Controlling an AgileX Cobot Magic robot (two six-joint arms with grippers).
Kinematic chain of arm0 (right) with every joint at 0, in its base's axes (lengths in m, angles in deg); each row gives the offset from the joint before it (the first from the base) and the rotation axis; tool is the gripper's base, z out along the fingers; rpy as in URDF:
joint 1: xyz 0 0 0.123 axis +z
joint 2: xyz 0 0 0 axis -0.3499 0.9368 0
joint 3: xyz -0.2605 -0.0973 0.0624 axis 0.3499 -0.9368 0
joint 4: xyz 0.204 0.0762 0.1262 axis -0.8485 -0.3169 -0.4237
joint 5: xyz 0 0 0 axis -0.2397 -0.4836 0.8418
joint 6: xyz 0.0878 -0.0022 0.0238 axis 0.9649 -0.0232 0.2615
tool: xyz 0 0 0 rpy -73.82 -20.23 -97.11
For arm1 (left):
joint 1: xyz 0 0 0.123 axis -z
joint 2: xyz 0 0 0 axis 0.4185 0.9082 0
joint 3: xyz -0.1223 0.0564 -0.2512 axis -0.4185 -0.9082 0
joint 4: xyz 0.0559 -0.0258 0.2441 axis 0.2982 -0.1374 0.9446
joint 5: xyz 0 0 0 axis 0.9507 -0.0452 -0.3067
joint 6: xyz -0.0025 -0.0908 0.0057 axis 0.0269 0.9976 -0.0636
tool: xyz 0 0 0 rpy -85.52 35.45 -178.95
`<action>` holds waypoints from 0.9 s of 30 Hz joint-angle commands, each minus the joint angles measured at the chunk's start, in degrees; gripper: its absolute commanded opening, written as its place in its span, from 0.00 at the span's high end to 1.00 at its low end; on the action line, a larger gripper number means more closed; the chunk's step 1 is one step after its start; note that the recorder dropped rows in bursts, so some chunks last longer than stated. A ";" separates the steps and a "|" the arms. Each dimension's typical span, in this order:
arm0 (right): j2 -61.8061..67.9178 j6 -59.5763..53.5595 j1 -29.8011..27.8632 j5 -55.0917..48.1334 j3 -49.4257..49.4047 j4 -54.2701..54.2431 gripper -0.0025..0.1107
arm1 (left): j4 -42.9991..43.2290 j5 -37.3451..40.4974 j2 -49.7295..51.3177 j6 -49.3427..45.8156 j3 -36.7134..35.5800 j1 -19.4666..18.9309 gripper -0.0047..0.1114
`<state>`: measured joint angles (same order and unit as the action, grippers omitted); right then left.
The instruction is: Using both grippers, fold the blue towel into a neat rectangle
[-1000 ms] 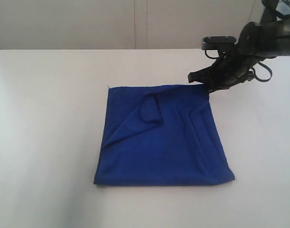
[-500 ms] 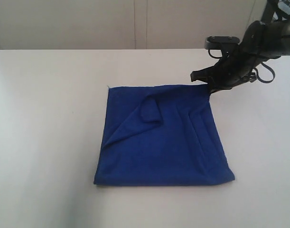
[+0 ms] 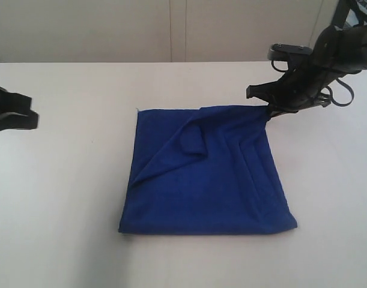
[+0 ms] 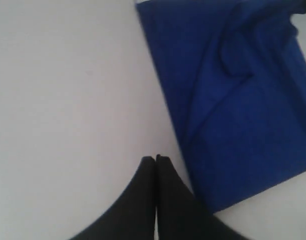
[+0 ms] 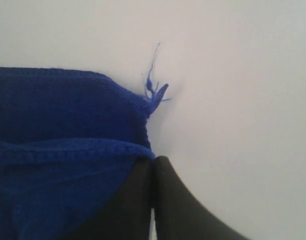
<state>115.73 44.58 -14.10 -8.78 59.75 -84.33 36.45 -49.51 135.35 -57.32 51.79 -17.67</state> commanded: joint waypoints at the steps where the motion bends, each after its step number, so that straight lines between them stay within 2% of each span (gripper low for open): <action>1: -0.38 1.72 -0.78 0.38 0.08 0.23 0.98 | -11.73 -3.98 5.99 -9.48 -0.35 4.72 0.96; 8: -0.38 1.72 -1.42 -0.65 0.08 3.11 0.98 | -19.17 -15.73 17.03 -12.18 0.53 14.17 0.96; 14: -0.38 1.72 -1.42 -0.71 0.08 3.09 0.98 | -22.53 -18.27 26.07 -12.68 6.07 20.02 0.96; 22: -0.38 1.72 -1.42 -1.63 0.08 2.89 0.98 | -25.03 -17.71 37.38 -12.53 17.94 23.28 0.96; 24: -0.38 1.72 -1.42 -1.63 0.08 2.89 0.98 | -27.33 -15.82 41.32 -12.53 21.68 23.40 0.92; 27: -0.38 1.72 -1.42 -1.63 0.08 2.89 0.98 | -29.50 -14.03 45.11 -12.53 24.64 23.40 0.79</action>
<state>115.73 46.21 -15.18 -9.97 59.75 -81.72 9.71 -65.72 177.90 -69.84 74.35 5.26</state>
